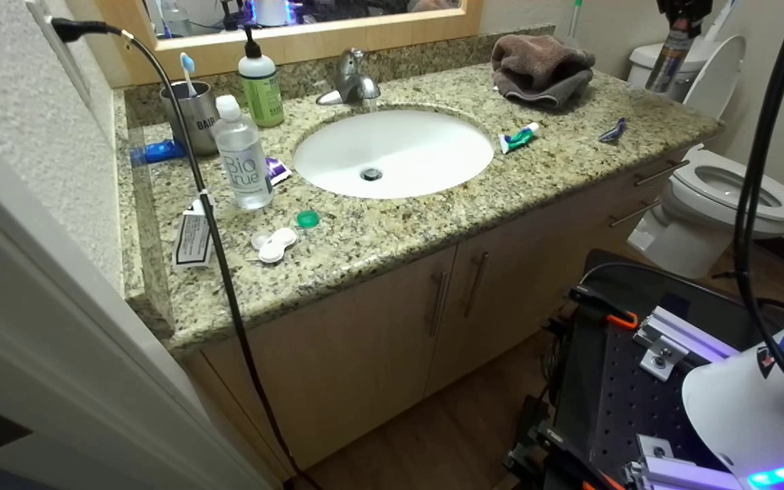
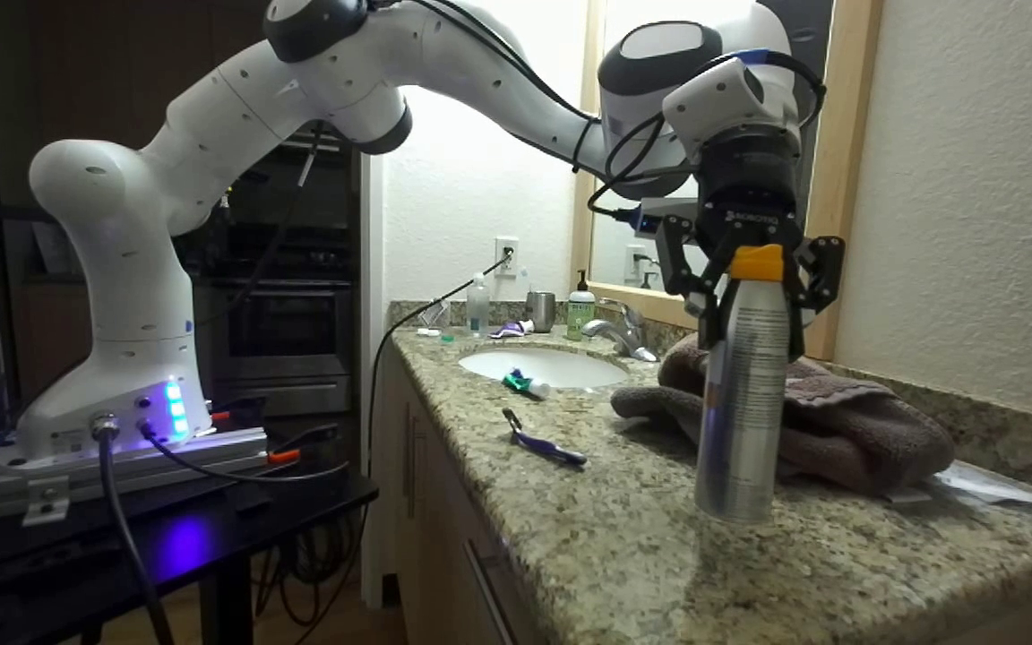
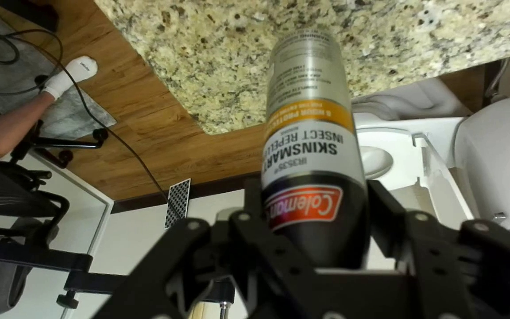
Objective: Move the silver bottle to the right side of the counter
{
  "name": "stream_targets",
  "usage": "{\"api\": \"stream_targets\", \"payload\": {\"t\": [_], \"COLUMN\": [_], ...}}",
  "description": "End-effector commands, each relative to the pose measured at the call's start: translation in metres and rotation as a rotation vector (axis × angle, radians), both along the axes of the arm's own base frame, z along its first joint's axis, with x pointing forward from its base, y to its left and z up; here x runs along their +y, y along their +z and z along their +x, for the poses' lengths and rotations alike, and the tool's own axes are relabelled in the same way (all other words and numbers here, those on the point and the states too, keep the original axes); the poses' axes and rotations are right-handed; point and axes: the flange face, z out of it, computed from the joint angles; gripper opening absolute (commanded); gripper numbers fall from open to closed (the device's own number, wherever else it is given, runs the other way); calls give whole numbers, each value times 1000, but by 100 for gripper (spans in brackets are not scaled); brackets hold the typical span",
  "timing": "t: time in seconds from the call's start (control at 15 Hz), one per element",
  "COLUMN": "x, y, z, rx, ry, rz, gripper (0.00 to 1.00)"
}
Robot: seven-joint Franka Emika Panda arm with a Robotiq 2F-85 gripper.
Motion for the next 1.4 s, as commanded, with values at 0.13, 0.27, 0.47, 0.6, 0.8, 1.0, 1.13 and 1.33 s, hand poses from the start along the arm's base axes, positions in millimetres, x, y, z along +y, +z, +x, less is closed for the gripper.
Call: {"api": "stream_targets", "payload": {"t": [0.13,0.27,0.47,0.6,0.8,1.0,1.13,1.33], "x": [1,3,-3,-9,-19,-28,-32,-10], "y": [-30,-45,-45,-45,-42,-39,-31,-5], "z": [39,54,65,66,60,52,52,88], "rx": [-55,-61,-69,-72,-78,-89,-108,-148], "ry": [4,8,25,31,34,39,54,97], "rz": [20,25,9,6,18,29,23,21], "gripper": [34,34,34,34,84,96,100,100]}}
